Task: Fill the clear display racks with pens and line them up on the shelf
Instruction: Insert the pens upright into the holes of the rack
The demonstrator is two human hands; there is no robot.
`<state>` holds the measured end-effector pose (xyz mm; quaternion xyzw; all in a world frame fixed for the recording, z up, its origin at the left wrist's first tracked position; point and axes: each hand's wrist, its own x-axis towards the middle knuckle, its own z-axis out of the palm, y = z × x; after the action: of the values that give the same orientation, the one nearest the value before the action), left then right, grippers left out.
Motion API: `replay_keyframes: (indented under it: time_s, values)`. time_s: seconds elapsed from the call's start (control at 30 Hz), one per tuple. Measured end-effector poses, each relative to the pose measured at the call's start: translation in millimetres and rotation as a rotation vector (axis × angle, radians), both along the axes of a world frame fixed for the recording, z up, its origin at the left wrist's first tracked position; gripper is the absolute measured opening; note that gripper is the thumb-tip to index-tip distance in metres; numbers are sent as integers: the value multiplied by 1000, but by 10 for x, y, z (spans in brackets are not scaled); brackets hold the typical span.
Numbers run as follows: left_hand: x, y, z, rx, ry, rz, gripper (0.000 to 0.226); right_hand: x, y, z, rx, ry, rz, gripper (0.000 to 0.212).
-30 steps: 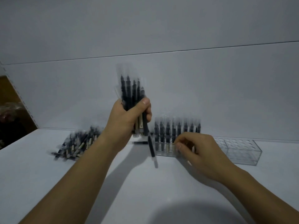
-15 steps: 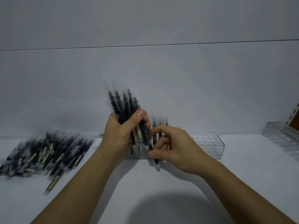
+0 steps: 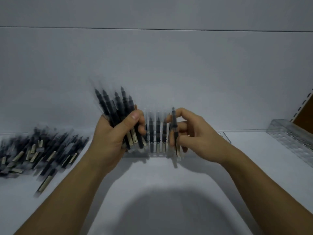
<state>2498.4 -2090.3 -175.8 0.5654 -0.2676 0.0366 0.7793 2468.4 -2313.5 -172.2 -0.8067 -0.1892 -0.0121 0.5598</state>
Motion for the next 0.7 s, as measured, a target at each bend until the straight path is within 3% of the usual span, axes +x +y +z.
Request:
replay_keyframes:
  time_s: [0.17, 0.3, 0.5, 0.7]
  values:
    - [-84, -151, -195, 192, 10, -38, 18, 27, -89, 23, 156, -35, -86, 44]
    - [-131, -214, -317, 310, -32, -134, 14, 53, -106, 33, 269, -71, -194, 17]
    - [-120, -277, -459, 299, 82, -264, 25, 151, -158, -46, 292, -221, -461, 20]
    - [-8, -207, -582, 351, 136, -243, 10, 177, -131, -97, 199, -316, -502, 31]
